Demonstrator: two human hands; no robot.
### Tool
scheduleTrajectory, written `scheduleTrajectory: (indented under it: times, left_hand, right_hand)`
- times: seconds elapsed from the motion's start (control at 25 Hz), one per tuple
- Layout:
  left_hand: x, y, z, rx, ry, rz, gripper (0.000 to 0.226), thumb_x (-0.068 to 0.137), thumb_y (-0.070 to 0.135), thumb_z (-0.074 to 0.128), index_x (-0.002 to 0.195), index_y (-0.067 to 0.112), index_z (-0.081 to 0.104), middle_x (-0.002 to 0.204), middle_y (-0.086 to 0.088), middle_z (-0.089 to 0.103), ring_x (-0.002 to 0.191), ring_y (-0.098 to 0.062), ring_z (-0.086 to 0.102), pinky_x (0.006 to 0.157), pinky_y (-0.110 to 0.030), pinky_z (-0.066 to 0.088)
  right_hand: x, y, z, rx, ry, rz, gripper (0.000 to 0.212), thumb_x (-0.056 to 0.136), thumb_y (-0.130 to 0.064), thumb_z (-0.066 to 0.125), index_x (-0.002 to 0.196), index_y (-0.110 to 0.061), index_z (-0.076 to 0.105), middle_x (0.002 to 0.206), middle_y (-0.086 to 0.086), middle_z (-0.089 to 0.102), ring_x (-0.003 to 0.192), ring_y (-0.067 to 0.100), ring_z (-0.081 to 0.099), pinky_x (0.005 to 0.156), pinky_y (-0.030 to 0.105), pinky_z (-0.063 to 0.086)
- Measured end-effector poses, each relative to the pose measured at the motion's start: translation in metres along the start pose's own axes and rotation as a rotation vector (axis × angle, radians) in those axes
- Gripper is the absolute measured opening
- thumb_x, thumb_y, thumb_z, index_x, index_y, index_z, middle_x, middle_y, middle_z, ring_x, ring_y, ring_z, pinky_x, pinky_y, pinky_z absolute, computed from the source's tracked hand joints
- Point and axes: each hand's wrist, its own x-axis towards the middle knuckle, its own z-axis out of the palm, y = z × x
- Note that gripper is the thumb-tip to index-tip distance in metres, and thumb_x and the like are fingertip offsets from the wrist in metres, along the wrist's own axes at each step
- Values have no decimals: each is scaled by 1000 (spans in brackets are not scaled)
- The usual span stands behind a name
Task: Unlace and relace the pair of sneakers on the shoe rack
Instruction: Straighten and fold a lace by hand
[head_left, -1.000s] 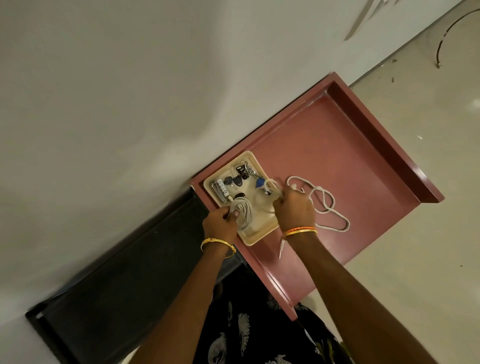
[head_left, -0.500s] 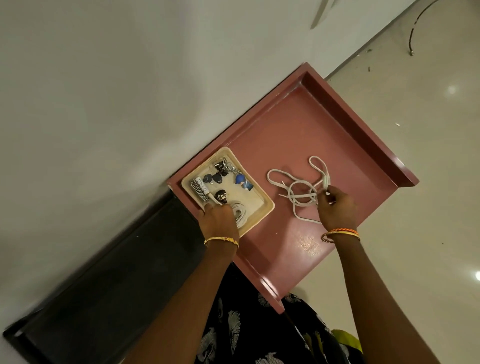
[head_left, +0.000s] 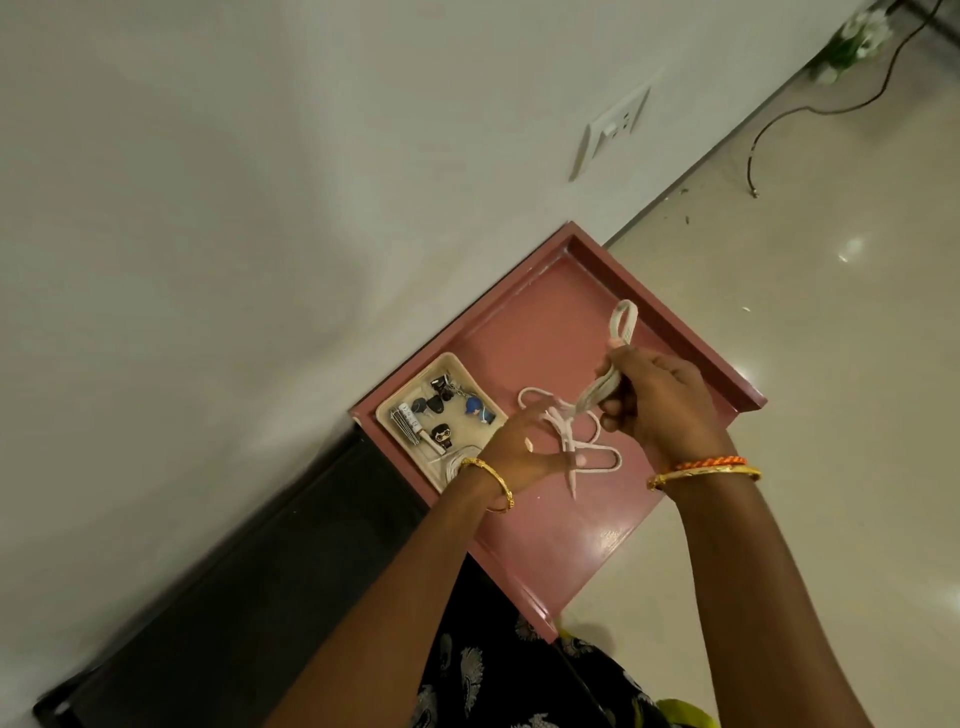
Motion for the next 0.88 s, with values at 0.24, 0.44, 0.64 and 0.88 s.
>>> scheduleTrajectory:
  times: [0.24,0.44,0.64,0.88]
  left_hand:
    - [-71,60,7,-102,-14,55,26,91,22,59,67,30,58,72,20,56,68,9,52,63,-1,37]
    - [-158,98,-13,-621,94,71,22,99,11,44,80,11,56,80,-3,72,81,-20,68,78,-31,55]
    - [-259,135,-59,-751,294,205,17,99,18,45,90,9,57,102,-13,70,91,-25,69,78,-36,57]
    - [-384,153,-111,-752,643,368,17,97,22,50,91,8,59,91,-9,72,72,-20,72,64,-30,59]
  right_hand:
    - [-58,-63,17,134,-192,-47,30,96,-22,51,73,-4,60,45,2,54,40,13,51,44,23,49]
    - [-99,-50,11,-178,-184,-231,12,96,-11,48,103,-8,58,98,12,68,80,20,65,75,30,54]
    - [-171,-11,8,-277,-595,-361,17,79,-23,66,94,-15,67,93,6,70,87,22,66,84,35,53]
    - [-239,-43,60,-508,-624,-783,7,85,-14,66,88,-16,72,81,2,74,81,21,70,74,31,56]
